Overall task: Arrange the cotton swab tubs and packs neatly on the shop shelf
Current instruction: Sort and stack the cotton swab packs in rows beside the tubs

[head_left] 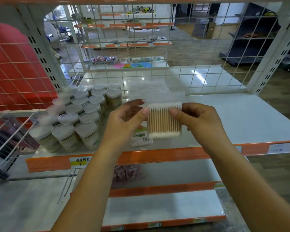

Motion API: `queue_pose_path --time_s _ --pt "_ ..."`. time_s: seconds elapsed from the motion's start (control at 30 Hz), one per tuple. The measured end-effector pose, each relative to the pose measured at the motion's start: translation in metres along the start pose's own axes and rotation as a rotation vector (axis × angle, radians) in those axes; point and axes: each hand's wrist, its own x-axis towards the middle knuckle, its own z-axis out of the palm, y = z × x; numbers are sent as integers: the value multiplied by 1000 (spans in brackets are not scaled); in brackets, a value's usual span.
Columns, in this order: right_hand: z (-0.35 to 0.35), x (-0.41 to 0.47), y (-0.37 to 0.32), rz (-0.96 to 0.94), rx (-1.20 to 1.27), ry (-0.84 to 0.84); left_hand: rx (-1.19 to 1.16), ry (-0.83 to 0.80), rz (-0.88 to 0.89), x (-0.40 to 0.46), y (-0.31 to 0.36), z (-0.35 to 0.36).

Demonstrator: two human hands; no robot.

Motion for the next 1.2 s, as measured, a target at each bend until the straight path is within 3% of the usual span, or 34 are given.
queue_pose_path --time_s 0.23,0.4,0.53,0.67,0.9,1.2 --pt "13 -6 4 36 -1 -54 -34 -30 -72 -7 2 -1" --pt "23 -11 0 -260 -426 174 98 134 -81 0 3 0" --pt "40 -21 -10 -291 -783 29 404 272 27 6 8 13" --pt "50 -21 -13 -217 -928 -35 560 318 99 6 10 29" --pt "45 -16 -13 -188 -926 -9 569 288 123 -4 17 40" --pt "19 -3 -3 -176 -540 55 493 125 206 -11 26 32"
